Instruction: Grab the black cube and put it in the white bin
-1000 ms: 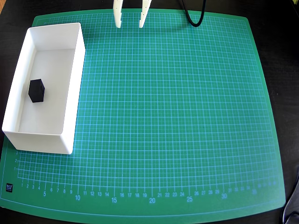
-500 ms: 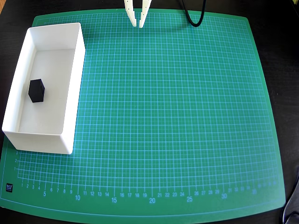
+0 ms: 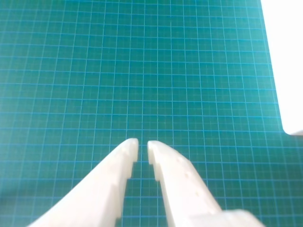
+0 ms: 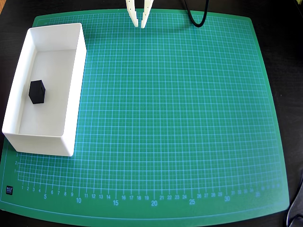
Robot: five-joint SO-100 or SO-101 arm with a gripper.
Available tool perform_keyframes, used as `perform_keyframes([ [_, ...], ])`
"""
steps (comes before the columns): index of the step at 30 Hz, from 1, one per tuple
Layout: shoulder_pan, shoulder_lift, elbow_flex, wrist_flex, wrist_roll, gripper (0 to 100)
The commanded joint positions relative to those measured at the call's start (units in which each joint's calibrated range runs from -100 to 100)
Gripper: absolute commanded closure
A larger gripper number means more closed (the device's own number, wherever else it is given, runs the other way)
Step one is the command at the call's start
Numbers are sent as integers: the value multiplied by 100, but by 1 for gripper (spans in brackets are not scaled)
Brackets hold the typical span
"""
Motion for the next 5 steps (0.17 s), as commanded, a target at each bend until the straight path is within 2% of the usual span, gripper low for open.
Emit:
perform_keyframes([
  [1,-13,-20,18,9,-15,98],
  [5,-13,-20,18,9,-15,99],
])
